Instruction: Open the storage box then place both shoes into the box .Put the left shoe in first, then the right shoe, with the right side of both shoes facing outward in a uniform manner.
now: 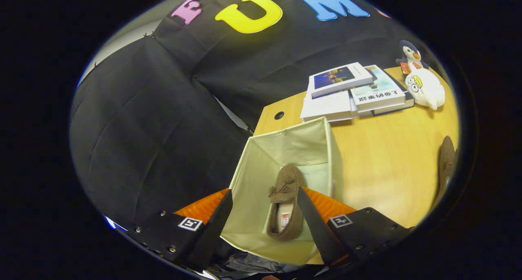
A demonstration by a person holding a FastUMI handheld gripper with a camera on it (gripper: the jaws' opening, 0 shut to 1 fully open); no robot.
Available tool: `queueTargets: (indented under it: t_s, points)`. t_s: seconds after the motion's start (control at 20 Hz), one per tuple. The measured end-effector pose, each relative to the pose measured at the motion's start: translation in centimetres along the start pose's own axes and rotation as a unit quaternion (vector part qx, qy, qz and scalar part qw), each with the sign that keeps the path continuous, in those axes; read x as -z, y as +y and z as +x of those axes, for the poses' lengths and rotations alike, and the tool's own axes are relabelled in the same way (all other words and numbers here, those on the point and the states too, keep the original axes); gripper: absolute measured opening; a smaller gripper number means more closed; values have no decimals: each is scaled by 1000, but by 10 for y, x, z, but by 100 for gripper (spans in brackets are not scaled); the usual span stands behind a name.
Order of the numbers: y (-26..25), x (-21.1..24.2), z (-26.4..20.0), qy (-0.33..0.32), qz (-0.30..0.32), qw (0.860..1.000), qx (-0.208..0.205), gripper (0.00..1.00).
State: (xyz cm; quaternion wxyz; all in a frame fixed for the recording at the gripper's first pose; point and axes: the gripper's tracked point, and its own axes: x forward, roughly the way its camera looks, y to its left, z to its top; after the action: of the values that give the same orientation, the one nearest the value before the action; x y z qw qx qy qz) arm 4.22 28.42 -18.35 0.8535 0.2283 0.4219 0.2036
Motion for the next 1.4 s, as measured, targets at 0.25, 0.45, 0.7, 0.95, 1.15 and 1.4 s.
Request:
queueTargets:
  t_s: [0.25,0.45,0.7,0.95,1.15,1.4]
  points:
    - [-65,-18,-46,-26,-14,998,48,97]
    - [-117,-26,-84,-44,-46,994,91,97]
    - [-184,-31,-125,-60,-71,984,154,98]
    - [-251,-26,-159,-59,-85,972,212,98]
    - [-297,-16,-178,-49,-101,961,252,98]
    - [-346,7,-190,-19,-116,949,291,98]
